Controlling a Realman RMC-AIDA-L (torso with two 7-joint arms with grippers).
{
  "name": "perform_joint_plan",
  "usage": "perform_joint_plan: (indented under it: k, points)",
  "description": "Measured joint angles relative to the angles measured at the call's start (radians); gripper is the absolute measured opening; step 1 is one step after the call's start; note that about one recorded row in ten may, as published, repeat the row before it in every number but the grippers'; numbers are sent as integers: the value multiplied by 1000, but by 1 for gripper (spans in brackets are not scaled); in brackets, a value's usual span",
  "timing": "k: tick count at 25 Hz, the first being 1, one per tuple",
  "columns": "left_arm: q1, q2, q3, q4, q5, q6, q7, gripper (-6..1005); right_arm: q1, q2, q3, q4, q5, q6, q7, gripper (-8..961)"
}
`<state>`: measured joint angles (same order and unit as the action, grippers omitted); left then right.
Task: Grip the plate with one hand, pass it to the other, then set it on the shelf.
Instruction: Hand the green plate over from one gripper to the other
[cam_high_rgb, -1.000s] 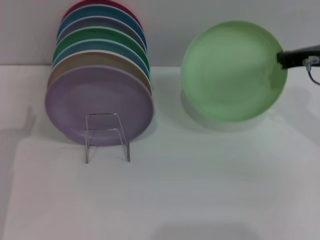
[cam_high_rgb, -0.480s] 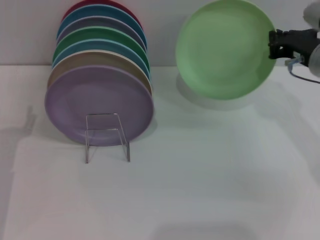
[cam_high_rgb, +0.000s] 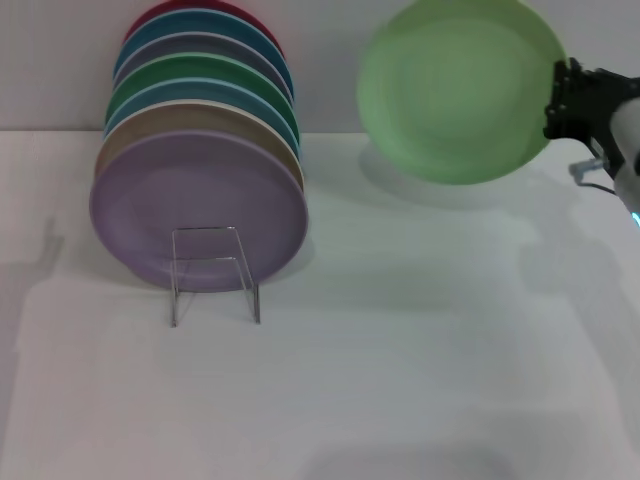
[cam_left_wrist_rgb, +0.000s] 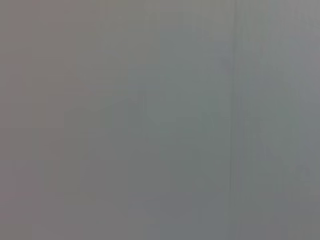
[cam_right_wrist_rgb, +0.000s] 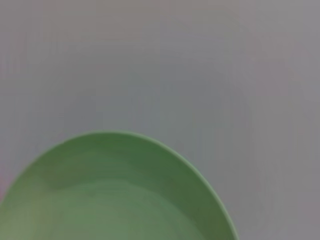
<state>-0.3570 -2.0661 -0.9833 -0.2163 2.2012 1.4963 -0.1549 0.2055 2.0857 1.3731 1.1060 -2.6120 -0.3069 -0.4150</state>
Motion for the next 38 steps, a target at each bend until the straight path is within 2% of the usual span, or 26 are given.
perform_joint_plan:
  k: [6, 9, 13, 15, 21, 23, 24, 25, 26, 27, 28, 30, 32, 33, 34, 37, 38]
  points:
    - [17, -3, 8, -5, 5, 19, -12, 859, -3, -2, -92, -178, 0, -316, 75, 20]
    - [46, -6, 28, -5, 7, 61, -64, 859, -9, -4, -140, -244, -1, -468, 110, 20]
    - [88, -8, 111, -13, 8, 114, -80, 859, -54, -4, -201, -282, -1, -631, 137, 20]
    - [92, -8, 122, -14, 8, 120, -79, 859, -87, -4, -238, -283, -2, -688, 137, 20]
    - [138, -8, 228, -34, 8, 186, -72, 859, -167, -3, -337, -275, -5, -779, 130, 19]
    - [165, -8, 285, -82, 8, 197, -72, 859, -199, 1, -407, -283, 5, -814, 129, 19]
    - [165, -8, 285, -82, 8, 197, -72, 859, -199, 1, -407, -283, 5, -814, 129, 19]
    - [177, -9, 330, -106, 8, 210, -70, 859, -205, 4, -464, -294, 42, -845, 116, 19]
    - [177, -9, 330, -106, 8, 210, -70, 859, -205, 4, -503, -298, 77, -865, 103, 19]
    - [179, -9, 350, -109, 7, 215, -70, 859, -205, 4, -503, -298, 77, -865, 103, 19]
    - [180, -9, 407, -111, 8, 225, -69, 859, -202, 4, -585, -300, 169, -901, 60, 19]
    - [180, -9, 434, -111, 8, 227, -67, 859, -199, 3, -665, -302, 247, -940, -3, 19]
    - [172, -10, 515, -110, 8, 222, -59, 859, -196, 2, -767, -306, 333, -1000, -64, 19]
    - [172, -10, 515, -110, 8, 222, -59, 859, -196, 2, -767, -306, 333, -1000, -64, 19]
    - [164, -10, 559, -110, 8, 219, -45, 859, -194, 2, -818, -308, 376, -1033, -78, 19]
    - [162, -10, 575, -111, 8, 219, -36, 859, -192, 2, -840, -309, 399, -1046, -82, 19]
    - [158, -9, 607, -113, 8, 219, -8, 859, -184, 3, -879, -309, 451, -1064, -83, 19]
